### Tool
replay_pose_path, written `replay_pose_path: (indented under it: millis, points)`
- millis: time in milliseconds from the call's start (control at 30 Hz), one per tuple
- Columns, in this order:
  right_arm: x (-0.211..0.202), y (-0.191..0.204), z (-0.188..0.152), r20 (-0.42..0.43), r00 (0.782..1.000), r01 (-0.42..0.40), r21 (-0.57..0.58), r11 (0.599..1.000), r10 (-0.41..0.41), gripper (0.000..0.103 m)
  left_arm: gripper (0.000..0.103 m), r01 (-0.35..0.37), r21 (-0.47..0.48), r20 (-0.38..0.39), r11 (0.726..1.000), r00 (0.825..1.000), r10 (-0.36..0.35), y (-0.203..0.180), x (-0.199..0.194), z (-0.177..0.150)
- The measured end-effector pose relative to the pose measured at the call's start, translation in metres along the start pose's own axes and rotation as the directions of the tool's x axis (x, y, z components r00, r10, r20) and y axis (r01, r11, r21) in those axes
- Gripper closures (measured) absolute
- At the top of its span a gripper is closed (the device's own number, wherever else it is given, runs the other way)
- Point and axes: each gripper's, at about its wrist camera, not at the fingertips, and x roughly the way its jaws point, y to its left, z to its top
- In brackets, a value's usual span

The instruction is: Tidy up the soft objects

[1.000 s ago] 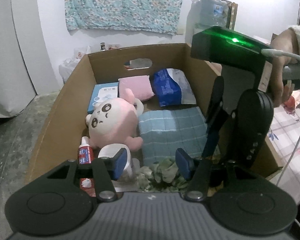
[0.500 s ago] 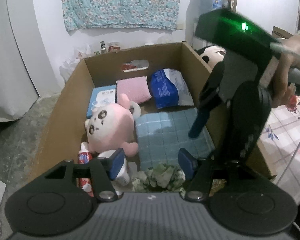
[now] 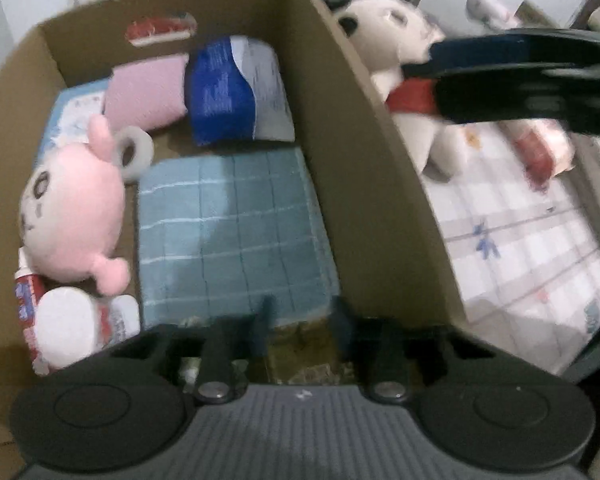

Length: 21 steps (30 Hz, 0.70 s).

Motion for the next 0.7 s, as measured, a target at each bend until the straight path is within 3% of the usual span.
replay_pose_path:
  millis: [100, 200, 333, 433, 500, 533, 600, 700]
  points:
    - [-0.01, -0.002, -0.015, 0.066, 0.995, -0.075, 0.037, 0.997, 0.072, 0.037, 0.079, -0.02, 0.001, -0.051, 1.0, 0.999, 0.02, 0.002, 0.015, 0.005]
    - [-0.017, -0.001, -0.03, 0.072, 0.991, -0.12, 0.052, 0.991, 0.116, 0.037, 0.08, -0.038, 0.025, -0.074, 0.999, 0.996, 0.039, 0.003, 0.021, 0.005]
    - [-0.014, 0.001, -0.052, 0.031, 0.988, -0.152, 0.068, 0.986, 0.15, 0.037, 0.09, -0.137, 0.124, -0.083, 0.983, 0.985, 0.148, -0.01, 0.028, 0.003]
    - [-0.011, 0.003, -0.066, 0.022, 0.991, -0.132, 0.052, 0.99, 0.131, 0.037, 0.094, -0.223, 0.184, -0.083, 0.957, 0.967, 0.241, -0.018, 0.031, 0.003]
    - [-0.01, 0.003, -0.073, 0.029, 0.99, -0.141, 0.061, 0.988, 0.139, 0.037, 0.095, -0.245, 0.188, -0.073, 0.951, 0.962, 0.262, -0.019, 0.03, 0.002]
    - [-0.01, 0.003, -0.075, 0.037, 0.989, -0.146, 0.071, 0.987, 0.144, 0.037, 0.093, -0.243, 0.181, -0.061, 0.953, 0.964, 0.258, -0.018, 0.027, 0.001]
    - [-0.011, 0.004, -0.081, 0.054, 0.989, -0.143, 0.083, 0.986, 0.139, 0.037, 0.071, -0.261, 0.162, 0.0, 0.952, 0.964, 0.264, -0.019, 0.015, -0.002]
    - [-0.009, 0.006, -0.089, 0.067, 0.984, -0.172, 0.12, 0.978, 0.164, 0.036, 0.068, -0.307, 0.103, 0.108, 0.946, 0.949, 0.297, -0.017, -0.018, -0.014]
